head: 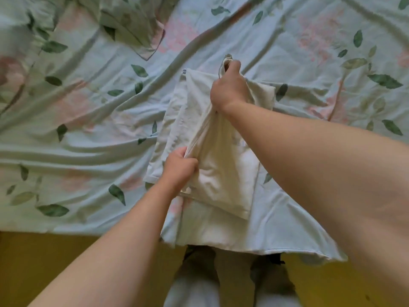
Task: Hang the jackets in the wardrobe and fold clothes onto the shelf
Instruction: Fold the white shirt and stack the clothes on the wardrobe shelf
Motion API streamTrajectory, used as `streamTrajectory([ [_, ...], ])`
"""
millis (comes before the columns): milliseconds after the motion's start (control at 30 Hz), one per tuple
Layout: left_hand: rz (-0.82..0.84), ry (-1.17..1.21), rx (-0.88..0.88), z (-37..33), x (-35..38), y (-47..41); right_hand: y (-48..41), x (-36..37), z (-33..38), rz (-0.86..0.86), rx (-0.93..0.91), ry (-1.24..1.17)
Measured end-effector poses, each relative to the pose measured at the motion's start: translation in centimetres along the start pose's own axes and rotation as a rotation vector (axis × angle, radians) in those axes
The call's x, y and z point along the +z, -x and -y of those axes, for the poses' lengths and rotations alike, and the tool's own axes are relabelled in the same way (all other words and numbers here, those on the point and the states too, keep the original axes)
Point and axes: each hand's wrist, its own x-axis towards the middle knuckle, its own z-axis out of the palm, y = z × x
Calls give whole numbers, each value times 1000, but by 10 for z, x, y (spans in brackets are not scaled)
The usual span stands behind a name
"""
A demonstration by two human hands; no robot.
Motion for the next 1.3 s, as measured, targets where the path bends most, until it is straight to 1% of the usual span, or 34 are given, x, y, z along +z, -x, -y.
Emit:
streamTrajectory([
  [67,-32,-27,4,12,-22,-20,-6,32,18,7,-25,10],
  [167,-75,-144,31,23,-44,-44,-15,62,34,18,-42,58],
  [367,56,-286,52,46,-71,-69,-36,102,46,28,-1,190],
  [467,85,-349,79,51,-75,-74,-42,111,47,14,21,209],
  [600,103,-370,39,58,-79,-74,-39,119,53,4,-8,222],
  [667,54,-426,49,59,-78,-71,-38,124,54,35,-33,225],
  [733,-89,-501,72,60,-78,-67,-35,129,53,133,-33,158],
  [800,-232,-501,133,60,-78,-68,-26,129,49,203,-34,88],
  [867,-267,-421,145,55,-79,-72,-12,123,36,160,-74,53],
  [933,-225,-325,112,49,-81,-80,6,110,10,83,-115,45],
  [967,-199,-307,98,47,-83,-85,15,103,-6,50,-120,50],
  [1033,-162,-361,119,43,-87,-93,34,87,-43,-25,-142,69],
  [1100,-160,-491,225,41,-91,-100,51,69,-82,-93,-229,162],
  [1133,-187,-574,343,41,-93,-103,59,59,-100,-106,-282,231],
  [1167,-231,-681,534,42,-95,-107,68,50,-117,-112,-336,306],
  [1233,-273,-959,983,49,-101,-115,84,34,-148,-91,-453,466],
  [1267,-241,-1102,1181,51,-105,-120,91,29,-161,-62,-533,555],
  [1300,-166,-1228,1331,51,-111,-126,98,26,-175,-22,-630,641],
])
